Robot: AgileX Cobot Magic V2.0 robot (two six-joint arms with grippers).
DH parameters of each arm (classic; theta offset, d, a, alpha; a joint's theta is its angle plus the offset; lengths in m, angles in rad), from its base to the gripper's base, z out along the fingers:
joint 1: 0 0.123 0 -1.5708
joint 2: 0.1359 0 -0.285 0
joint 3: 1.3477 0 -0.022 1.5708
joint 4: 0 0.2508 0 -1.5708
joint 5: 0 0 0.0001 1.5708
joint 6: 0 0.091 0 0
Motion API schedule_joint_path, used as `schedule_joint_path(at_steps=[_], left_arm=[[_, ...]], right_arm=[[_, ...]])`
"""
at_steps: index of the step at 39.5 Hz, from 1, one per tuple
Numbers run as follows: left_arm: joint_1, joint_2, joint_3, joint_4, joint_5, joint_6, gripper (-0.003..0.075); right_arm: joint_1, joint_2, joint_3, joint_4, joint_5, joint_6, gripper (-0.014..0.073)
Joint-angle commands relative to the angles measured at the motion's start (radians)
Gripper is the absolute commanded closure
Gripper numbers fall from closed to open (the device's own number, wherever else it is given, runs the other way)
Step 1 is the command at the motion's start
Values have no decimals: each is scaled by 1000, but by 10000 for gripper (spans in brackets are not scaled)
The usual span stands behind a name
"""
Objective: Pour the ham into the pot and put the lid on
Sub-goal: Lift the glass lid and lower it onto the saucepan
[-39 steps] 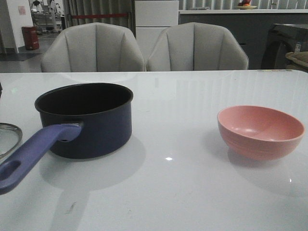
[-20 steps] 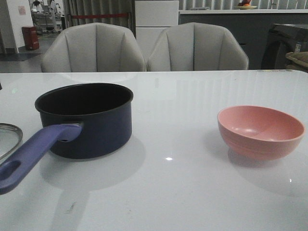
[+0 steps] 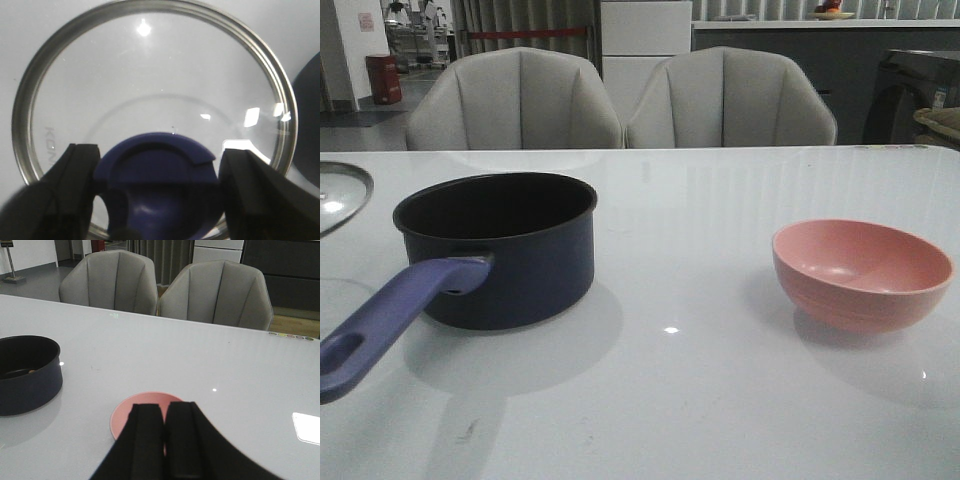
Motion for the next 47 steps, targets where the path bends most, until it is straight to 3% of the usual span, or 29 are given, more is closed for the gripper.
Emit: schedule_joint_path(at_steps=[1,9,30,47], left_arm=[[-17,-71,-88,-17,39,-8,526],[-91,-71,-194,-15,116,-8,526],[-414,-8,-210,-25,7,-60,526],[-441,57,-221,-71,1,-80,526]], right_arm=[[-1,9,-25,-4,-91,-8,439],[-1,9,-25,-4,-92,-8,439],[-1,9,-25,-4,-90,-8,439],[-1,9,-25,-4,-88,-8,439]])
